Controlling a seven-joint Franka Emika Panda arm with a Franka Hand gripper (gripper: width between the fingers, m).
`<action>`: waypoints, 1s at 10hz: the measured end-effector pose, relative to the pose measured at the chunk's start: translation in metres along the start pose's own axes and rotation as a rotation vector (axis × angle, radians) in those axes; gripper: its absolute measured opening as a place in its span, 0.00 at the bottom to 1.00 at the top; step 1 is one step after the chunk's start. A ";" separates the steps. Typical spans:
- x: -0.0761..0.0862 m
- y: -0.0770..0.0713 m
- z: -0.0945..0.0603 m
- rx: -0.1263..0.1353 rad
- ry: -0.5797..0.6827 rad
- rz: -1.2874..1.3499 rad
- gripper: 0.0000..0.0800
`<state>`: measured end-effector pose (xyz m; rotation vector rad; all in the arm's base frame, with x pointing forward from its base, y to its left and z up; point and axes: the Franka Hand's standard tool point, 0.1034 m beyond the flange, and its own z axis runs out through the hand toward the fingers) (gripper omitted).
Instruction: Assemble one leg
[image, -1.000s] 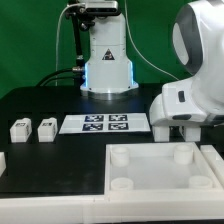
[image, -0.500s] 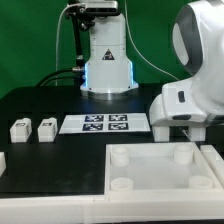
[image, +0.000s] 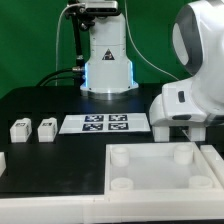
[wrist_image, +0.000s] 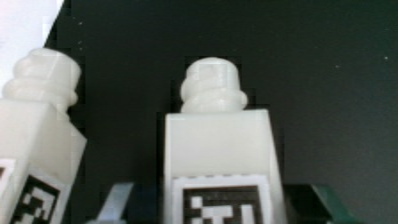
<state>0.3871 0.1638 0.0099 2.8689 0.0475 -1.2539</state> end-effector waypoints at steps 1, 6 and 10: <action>0.000 0.007 -0.017 -0.002 0.024 -0.015 0.36; -0.010 0.041 -0.122 0.023 0.383 -0.129 0.36; -0.008 0.055 -0.204 0.036 0.838 -0.134 0.36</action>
Offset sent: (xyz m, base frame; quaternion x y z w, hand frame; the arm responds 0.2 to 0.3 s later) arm 0.0427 -0.0298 0.0725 -0.0116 0.0196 -0.0778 0.9967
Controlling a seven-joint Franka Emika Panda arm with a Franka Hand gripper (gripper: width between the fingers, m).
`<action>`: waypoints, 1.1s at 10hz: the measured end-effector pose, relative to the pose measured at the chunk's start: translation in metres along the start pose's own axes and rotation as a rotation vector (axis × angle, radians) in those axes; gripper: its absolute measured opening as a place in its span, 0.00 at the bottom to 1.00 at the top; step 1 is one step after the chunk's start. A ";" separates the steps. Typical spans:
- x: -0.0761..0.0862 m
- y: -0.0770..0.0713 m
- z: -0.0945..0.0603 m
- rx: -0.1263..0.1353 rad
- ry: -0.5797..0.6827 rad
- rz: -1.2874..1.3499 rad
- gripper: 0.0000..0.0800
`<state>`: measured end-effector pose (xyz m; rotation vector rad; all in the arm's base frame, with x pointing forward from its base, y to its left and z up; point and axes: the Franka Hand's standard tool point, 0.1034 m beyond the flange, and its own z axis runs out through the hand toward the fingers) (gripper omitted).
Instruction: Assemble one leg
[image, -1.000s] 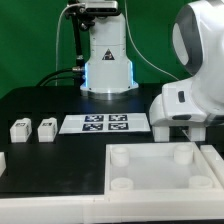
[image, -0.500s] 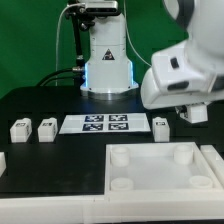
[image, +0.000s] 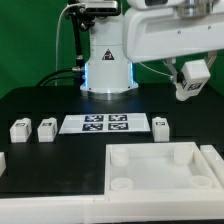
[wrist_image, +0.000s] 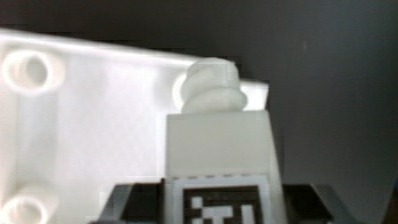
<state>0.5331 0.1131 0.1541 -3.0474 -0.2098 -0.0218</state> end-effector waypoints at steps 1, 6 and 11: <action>-0.001 0.002 0.002 -0.009 0.121 -0.001 0.36; 0.071 0.021 0.000 -0.042 0.564 -0.055 0.36; 0.078 0.024 0.014 -0.054 0.646 -0.072 0.36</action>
Offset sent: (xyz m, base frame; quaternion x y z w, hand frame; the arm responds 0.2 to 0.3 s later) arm 0.0803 -0.0128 -0.0255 -0.0067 0.2857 -0.0525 0.9569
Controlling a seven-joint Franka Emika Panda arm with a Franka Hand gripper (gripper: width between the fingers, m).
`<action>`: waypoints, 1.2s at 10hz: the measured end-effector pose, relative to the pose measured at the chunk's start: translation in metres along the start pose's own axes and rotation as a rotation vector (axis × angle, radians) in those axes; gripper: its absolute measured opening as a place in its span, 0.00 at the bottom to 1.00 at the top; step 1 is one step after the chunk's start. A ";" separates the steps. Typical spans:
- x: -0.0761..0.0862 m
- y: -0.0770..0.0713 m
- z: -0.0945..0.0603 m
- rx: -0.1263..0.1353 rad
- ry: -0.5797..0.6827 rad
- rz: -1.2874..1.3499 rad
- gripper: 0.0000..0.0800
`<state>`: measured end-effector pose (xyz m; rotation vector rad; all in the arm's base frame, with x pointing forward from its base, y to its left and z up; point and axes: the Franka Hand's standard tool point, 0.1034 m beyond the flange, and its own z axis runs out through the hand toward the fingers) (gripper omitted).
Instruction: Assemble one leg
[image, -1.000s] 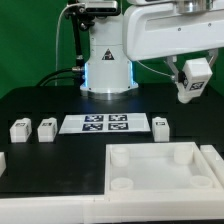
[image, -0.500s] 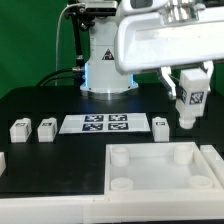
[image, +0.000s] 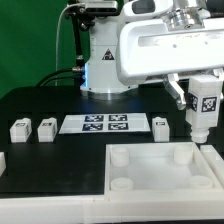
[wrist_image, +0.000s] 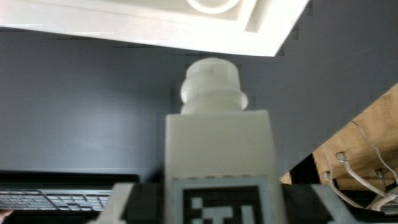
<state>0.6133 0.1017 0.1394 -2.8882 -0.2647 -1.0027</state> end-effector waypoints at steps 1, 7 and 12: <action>-0.003 0.001 0.001 -0.001 -0.001 0.000 0.36; -0.029 -0.003 0.045 0.012 -0.057 0.012 0.36; -0.029 -0.007 0.055 0.015 -0.047 0.015 0.36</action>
Offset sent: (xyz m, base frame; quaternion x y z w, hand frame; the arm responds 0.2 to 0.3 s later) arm 0.0173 0.0111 -0.0291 0.0524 0.0243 0.0195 0.9981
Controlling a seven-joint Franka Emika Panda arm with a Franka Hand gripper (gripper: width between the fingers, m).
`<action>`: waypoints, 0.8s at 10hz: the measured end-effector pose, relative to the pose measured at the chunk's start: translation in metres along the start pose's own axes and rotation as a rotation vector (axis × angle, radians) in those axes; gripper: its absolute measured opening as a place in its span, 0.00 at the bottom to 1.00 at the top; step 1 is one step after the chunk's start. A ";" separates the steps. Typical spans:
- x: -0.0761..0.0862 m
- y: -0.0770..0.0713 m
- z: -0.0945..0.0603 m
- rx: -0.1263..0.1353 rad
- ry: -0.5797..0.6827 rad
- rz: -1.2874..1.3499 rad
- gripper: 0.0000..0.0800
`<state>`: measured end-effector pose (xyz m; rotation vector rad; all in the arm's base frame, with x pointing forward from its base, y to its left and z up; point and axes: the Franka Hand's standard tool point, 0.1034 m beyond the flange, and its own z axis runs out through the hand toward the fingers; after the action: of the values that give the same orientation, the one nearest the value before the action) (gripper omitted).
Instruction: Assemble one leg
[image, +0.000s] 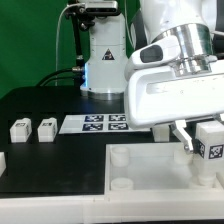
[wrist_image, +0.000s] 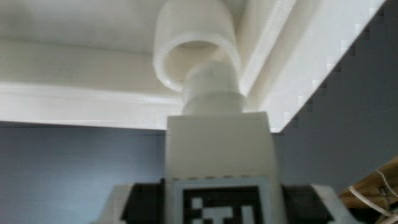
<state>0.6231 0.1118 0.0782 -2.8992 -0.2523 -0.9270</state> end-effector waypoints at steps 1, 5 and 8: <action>0.000 0.000 0.000 0.000 -0.001 -0.002 0.36; -0.008 0.004 -0.001 -0.003 -0.019 -0.005 0.36; -0.016 0.005 0.003 -0.003 -0.034 -0.005 0.36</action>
Offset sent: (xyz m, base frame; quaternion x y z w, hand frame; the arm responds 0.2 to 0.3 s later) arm -0.0138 -0.0054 0.0035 0.0036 -0.0037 -0.0041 1.0000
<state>0.6126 0.1049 0.0660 -2.9202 -0.2606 -0.8799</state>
